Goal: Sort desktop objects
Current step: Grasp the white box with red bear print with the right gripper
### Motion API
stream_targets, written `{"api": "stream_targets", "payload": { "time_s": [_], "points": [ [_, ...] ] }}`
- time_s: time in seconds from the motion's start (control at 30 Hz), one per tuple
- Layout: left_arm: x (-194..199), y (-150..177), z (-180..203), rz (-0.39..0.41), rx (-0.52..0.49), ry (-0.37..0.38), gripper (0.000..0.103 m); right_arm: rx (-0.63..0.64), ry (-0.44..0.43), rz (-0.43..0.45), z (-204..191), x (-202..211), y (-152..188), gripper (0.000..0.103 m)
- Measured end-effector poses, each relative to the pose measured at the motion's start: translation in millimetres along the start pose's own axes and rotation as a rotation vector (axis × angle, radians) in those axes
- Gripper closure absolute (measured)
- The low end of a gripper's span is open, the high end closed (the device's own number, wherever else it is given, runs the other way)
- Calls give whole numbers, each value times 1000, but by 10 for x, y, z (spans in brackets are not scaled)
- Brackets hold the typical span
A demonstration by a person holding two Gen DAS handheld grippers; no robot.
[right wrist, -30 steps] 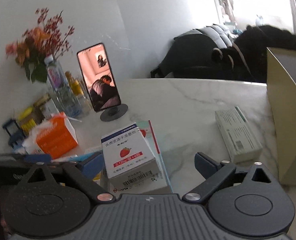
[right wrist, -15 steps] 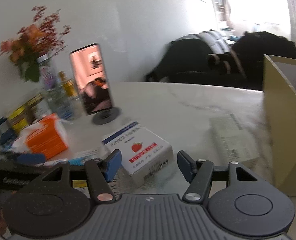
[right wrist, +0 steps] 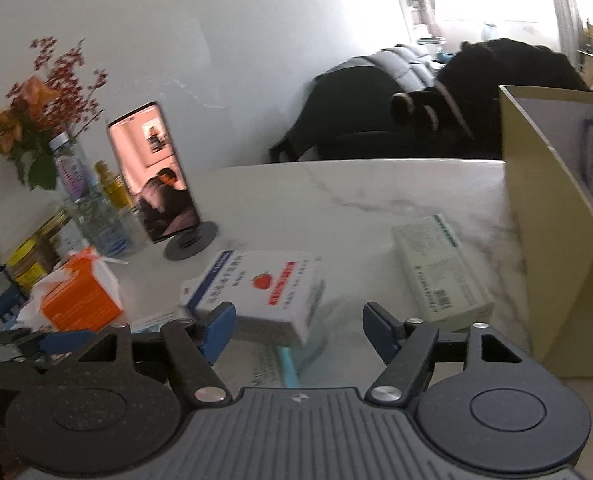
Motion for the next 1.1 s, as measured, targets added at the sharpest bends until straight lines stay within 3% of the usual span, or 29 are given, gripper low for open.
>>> {"api": "stream_targets", "payload": {
  "time_s": [0.13,0.33,0.5,0.67,0.97,1.1],
  "points": [
    [-10,8,-7,-5,0,-2,0,44,-39,-32,-159,-94,14,28],
    [-23,10,-105,-13,19,-36,0,65,-16,-76,-227,-284,21,27],
    [-51,31,-133,-28,12,-93,0,5,31,-90,-98,-393,-7,28],
    [-76,29,-70,-23,-19,-99,0,-71,66,-84,57,-397,-21,27],
    [-155,11,71,-21,-44,-52,1,-219,-117,-135,127,-363,42,22],
    [-208,45,222,-25,-116,-83,1,-287,-190,-152,163,-327,49,20]
  ]
}}
Point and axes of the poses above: each gripper's, at about its wrist camera, not at the fingertips, and x roughly against the way its jaws point, z to its right, y to its underside, the point moved 4 cm from there along -x, roughly the way its jaws point, and after that the axes turned 2 degrees about -y, right-handed, at the moved point
